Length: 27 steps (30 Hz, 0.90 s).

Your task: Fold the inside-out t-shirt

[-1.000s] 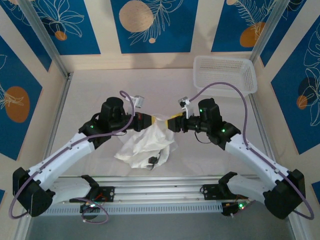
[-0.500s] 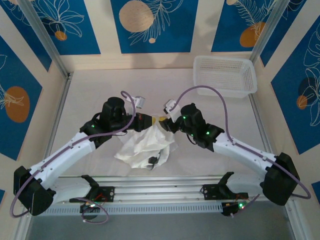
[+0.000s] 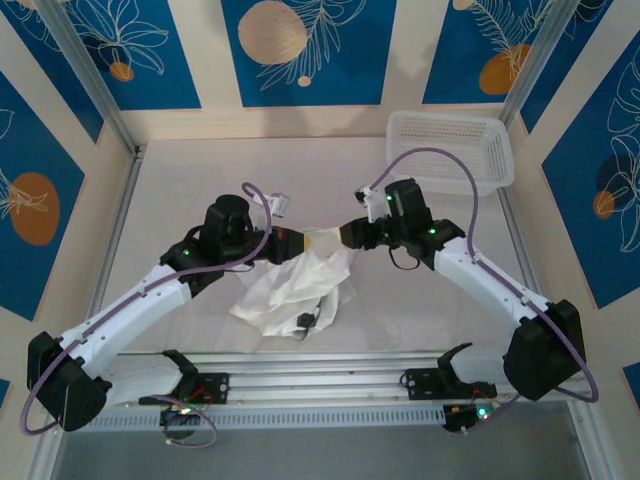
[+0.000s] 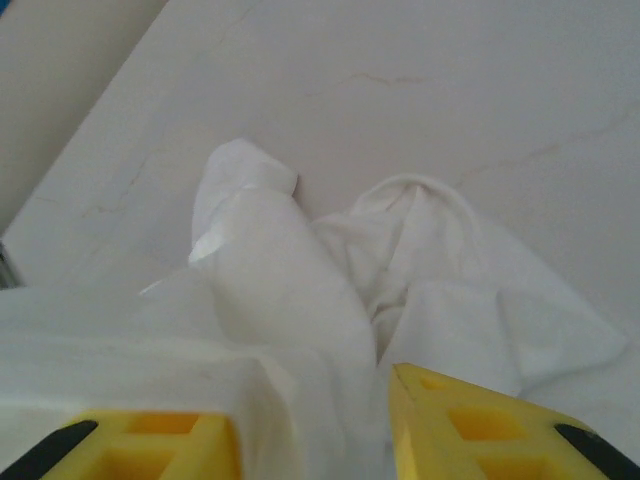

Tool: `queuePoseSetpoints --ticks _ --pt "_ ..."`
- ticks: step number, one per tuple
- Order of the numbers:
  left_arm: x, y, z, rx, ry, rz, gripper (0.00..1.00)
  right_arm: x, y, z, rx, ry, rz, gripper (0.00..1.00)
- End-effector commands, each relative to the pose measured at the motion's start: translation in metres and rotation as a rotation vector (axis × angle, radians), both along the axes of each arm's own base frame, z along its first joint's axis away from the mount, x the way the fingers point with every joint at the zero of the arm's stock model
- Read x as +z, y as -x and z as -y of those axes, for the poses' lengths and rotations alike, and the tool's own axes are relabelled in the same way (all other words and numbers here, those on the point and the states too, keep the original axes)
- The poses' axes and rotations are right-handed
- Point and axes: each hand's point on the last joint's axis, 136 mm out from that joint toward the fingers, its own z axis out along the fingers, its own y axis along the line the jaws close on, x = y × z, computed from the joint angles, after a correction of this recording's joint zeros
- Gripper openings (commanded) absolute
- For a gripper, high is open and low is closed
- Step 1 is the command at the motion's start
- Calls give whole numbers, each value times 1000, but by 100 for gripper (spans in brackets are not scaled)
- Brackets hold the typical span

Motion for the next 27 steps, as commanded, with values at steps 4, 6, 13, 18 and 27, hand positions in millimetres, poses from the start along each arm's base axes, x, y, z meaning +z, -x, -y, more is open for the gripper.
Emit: queuePoseSetpoints --ticks 4,6,13,18,27 --pt "2 -4 0 -3 12 7 0 -4 33 5 42 -132 -177 40" --pt "1 -5 0 0 11 4 0 10 41 -5 88 -173 -131 46" --pt "1 -6 0 6 17 -1 0 -15 48 -22 116 -47 -100 51" --pt "0 -11 -6 54 -11 0 0 -45 27 4 -45 138 -84 50" --pt "12 -11 -13 38 27 20 0 -67 39 70 -220 118 -154 36"
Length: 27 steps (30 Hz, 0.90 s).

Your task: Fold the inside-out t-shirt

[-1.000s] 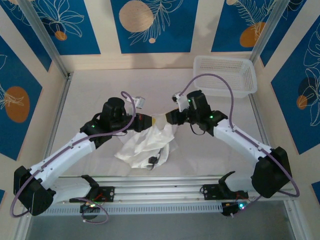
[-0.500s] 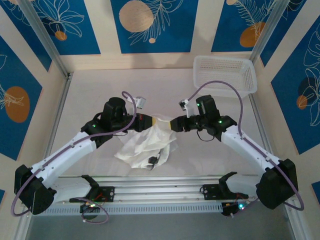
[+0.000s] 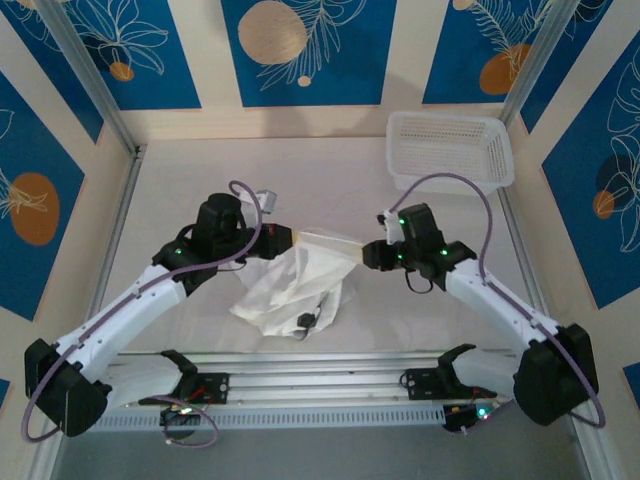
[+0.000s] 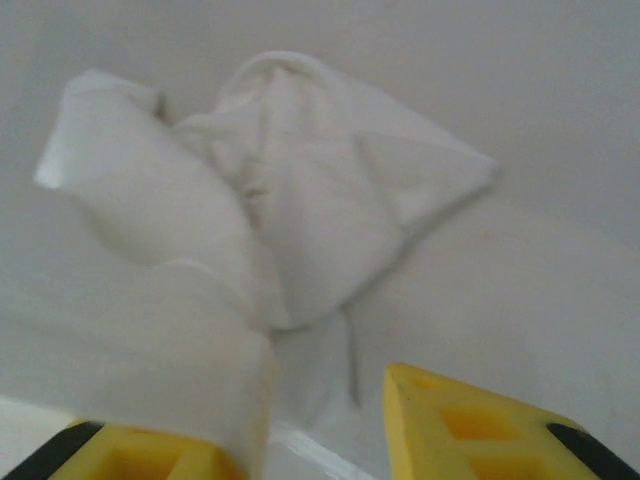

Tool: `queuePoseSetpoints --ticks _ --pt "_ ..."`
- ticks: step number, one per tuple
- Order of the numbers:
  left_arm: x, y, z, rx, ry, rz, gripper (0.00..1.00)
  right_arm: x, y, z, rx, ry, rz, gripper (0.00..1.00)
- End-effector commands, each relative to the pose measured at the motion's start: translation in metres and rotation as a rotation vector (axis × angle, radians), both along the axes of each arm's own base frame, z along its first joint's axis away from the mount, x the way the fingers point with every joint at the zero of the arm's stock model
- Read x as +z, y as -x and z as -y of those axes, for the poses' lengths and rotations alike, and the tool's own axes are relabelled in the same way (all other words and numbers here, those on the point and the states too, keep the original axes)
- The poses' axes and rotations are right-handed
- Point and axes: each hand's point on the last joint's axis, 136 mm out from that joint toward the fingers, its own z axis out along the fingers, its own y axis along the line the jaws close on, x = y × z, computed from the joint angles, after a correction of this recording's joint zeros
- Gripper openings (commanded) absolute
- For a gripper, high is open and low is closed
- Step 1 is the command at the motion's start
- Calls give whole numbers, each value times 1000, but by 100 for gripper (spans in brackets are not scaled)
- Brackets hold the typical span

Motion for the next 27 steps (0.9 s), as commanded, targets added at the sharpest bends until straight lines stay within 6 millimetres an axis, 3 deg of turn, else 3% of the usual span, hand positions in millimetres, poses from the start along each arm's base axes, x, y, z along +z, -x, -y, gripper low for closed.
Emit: queuePoseSetpoints --ticks 1,4,6,9,11,14,16,18,22,27 --pt "20 10 26 -131 85 39 0 -7 16 5 -2 -48 -69 37" --pt "5 13 52 -196 0 28 2 2 22 -7 33 -130 -106 46" --pt "-9 6 54 -158 -49 1 6 14 22 -9 21 -176 -95 49" --pt "-18 0 52 -128 -74 4 33 38 19 2 -46 -219 -23 53" --pt "-14 1 47 -118 -73 39 45 54 13 19 -136 -228 40 58" --pt "-5 4 30 -81 -90 121 53 76 8 38 -213 -238 144 61" --pt "-3 8 15 -44 -119 165 57 86 8 32 -149 -245 212 60" --pt "-13 12 -2 -12 -183 169 60 92 11 16 -35 -262 249 60" --pt "-68 32 -20 -68 -360 30 61 76 15 -9 109 -180 233 60" --pt "-142 59 -31 -113 -523 -213 64 27 14 -11 67 -121 -35 55"
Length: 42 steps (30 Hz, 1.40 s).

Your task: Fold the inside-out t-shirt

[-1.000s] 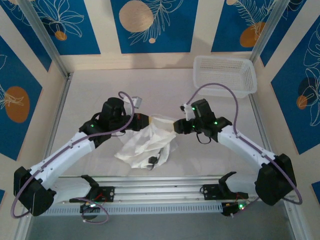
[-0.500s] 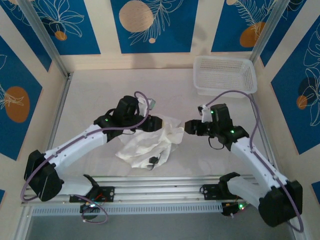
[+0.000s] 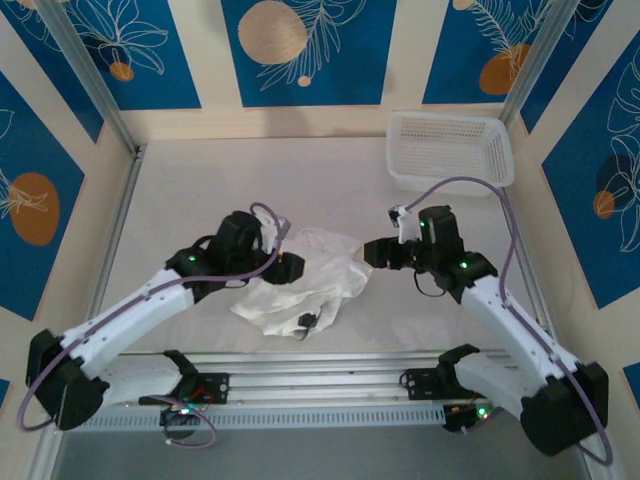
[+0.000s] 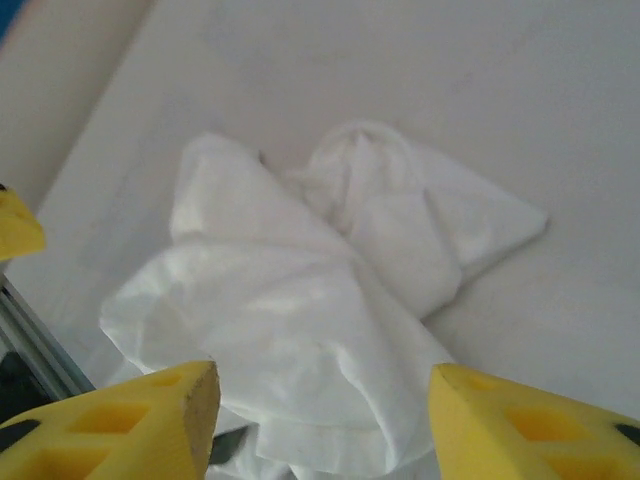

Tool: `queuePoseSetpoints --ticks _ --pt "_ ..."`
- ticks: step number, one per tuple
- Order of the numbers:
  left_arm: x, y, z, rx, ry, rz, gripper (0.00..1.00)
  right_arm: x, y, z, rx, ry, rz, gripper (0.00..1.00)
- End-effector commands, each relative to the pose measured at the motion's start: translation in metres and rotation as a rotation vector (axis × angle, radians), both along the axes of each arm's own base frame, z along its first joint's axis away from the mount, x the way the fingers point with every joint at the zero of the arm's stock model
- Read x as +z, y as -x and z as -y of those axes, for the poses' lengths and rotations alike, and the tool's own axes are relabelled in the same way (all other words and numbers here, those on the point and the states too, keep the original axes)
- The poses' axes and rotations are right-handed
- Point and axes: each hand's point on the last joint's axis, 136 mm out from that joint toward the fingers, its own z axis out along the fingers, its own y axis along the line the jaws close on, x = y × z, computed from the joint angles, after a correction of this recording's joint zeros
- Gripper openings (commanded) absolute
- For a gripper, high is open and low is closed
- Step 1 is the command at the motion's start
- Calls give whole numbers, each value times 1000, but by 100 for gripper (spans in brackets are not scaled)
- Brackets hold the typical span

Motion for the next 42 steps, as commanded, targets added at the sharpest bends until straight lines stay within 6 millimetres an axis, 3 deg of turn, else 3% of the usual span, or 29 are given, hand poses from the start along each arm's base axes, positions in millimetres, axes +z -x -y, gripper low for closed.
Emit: queuePoseSetpoints --ticks 1,4,7,9,14,16,24,31,38,42 --pt "-67 31 -24 2 -199 -203 65 -22 5 -1 7 44 -155 54" --pt "-98 30 -39 99 -282 -270 66 -41 8 -1 -18 52 -271 51" --pt "-116 25 -56 206 -361 -292 66 -48 10 0 -77 29 -371 50" --pt "-124 22 -65 255 -408 -298 59 -53 15 -6 -83 -14 -442 50" --pt "-124 11 -67 327 -390 -292 11 -64 24 -17 -71 -63 -521 50" --pt "-120 7 -70 356 -376 -281 0 -63 25 -24 -61 -104 -531 47" --pt "-86 -11 -88 434 -253 -229 0 -58 27 -53 23 -129 -553 39" --pt "-55 -32 -120 558 -158 -176 0 -38 25 -78 92 -156 -511 33" --pt "-27 -65 -143 697 -58 -149 0 -28 22 -77 63 -93 -371 42" --pt "-28 -70 -137 669 -33 -161 0 -38 34 -85 10 -24 -371 45"
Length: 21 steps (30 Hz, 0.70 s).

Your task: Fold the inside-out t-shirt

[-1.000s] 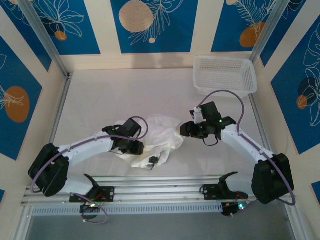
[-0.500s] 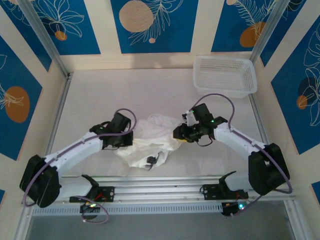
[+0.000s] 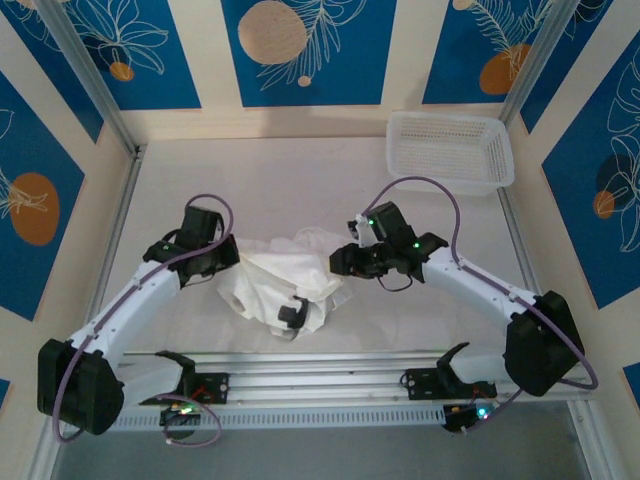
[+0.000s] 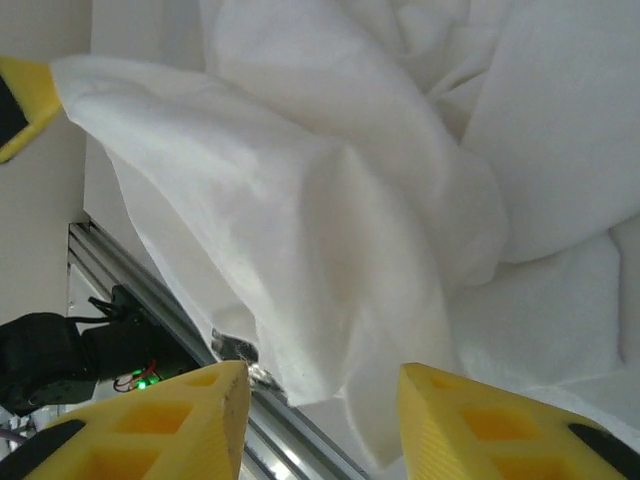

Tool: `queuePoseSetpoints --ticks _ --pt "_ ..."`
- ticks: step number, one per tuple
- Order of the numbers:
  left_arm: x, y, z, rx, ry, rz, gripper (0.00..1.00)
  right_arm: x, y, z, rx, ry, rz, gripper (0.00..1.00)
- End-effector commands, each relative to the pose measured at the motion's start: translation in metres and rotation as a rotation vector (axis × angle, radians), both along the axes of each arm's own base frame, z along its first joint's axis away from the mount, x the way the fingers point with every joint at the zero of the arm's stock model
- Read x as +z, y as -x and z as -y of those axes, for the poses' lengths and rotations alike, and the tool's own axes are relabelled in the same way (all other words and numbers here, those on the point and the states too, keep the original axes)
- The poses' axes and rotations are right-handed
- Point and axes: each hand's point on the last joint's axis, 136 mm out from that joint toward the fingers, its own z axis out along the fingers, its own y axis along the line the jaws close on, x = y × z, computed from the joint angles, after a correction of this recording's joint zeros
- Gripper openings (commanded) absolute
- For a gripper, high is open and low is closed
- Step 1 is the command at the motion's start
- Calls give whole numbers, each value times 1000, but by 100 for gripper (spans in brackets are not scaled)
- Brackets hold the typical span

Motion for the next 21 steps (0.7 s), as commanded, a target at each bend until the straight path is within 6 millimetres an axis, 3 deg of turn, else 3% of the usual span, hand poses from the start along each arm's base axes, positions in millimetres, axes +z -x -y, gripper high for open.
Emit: queuePoseSetpoints --ticks 1,6,14,17,21 --pt "7 -7 9 -22 50 8 0 -8 4 -1 -89 56 -6 45" --pt "-4 2 6 -15 49 -23 0 -25 6 -13 -177 -5 -97 45" --pt "-7 7 2 -9 38 -26 0 -66 10 -11 -178 121 -230 48" --pt "-6 6 2 -8 41 -23 0 -56 4 -26 -137 53 -228 46" --pt "-7 7 -1 -8 21 -27 0 -33 -3 -34 -122 0 -190 25"
